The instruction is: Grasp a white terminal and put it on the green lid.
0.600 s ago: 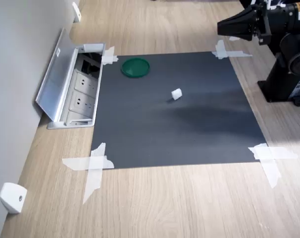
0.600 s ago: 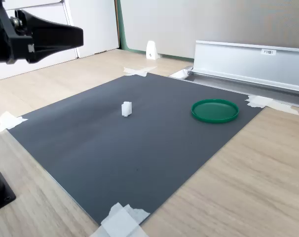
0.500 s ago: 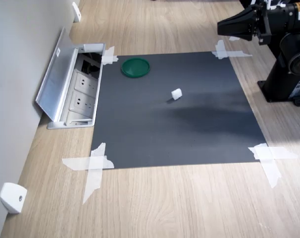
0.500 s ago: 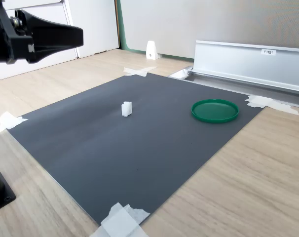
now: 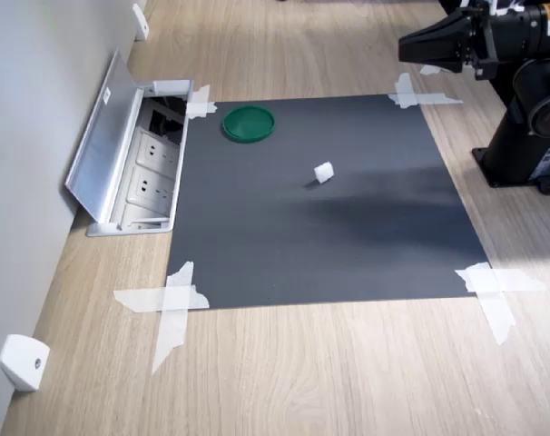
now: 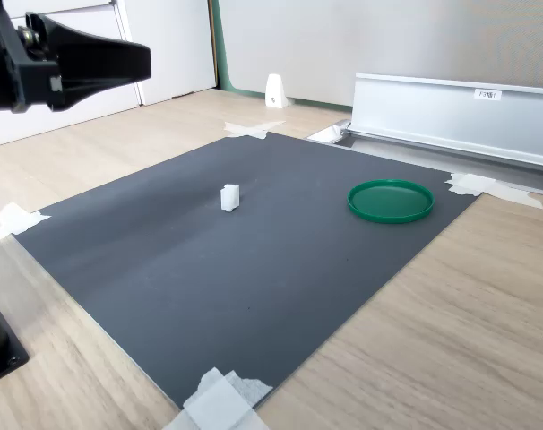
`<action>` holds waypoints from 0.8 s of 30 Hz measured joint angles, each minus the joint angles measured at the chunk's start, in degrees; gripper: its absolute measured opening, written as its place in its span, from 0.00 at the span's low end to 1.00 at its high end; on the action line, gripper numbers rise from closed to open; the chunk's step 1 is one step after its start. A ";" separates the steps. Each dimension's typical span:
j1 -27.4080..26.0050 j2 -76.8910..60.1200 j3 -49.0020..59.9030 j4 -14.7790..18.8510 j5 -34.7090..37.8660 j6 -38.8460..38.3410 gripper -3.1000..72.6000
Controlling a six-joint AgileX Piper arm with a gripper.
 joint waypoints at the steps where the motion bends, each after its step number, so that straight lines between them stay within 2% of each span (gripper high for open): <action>1: 0.00 0.00 0.00 0.00 0.00 0.00 0.03; 8: 0.00 0.00 0.00 0.02 0.00 0.00 0.03; 14: 0.00 0.00 -1.65 3.10 1.86 -1.12 0.03; 18: 0.00 1.12 -4.36 3.83 5.14 -4.38 0.03; 24: 0.00 9.57 -11.62 3.99 14.21 -7.56 0.03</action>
